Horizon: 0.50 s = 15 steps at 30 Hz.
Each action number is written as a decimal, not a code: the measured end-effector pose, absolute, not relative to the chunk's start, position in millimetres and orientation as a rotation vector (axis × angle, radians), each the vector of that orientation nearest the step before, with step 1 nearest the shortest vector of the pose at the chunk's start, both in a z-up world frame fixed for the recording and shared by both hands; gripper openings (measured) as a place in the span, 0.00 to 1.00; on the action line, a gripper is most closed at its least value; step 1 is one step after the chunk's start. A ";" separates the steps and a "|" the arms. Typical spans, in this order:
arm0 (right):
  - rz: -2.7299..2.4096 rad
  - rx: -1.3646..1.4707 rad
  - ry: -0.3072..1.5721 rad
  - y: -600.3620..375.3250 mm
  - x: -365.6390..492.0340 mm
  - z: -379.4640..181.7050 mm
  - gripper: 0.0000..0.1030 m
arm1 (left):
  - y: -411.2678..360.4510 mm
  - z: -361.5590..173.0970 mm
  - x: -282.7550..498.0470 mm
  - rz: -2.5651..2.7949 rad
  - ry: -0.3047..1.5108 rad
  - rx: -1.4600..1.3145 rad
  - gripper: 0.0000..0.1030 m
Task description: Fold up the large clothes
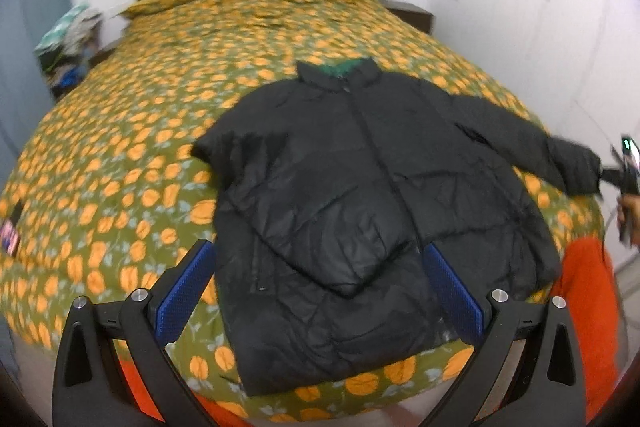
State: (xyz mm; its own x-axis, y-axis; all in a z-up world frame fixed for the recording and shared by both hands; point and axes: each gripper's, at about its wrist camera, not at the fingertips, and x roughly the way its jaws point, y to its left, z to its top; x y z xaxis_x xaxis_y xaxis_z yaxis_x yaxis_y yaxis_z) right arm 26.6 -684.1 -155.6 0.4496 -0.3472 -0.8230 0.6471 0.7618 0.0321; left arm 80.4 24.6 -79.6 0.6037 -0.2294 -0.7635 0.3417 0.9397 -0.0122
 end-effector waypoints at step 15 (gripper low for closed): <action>-0.584 0.336 0.825 -629.2 -30.0 -104.4 0.76 | -63.8 -210.0 150.8 -0.602 1.043 0.538 0.93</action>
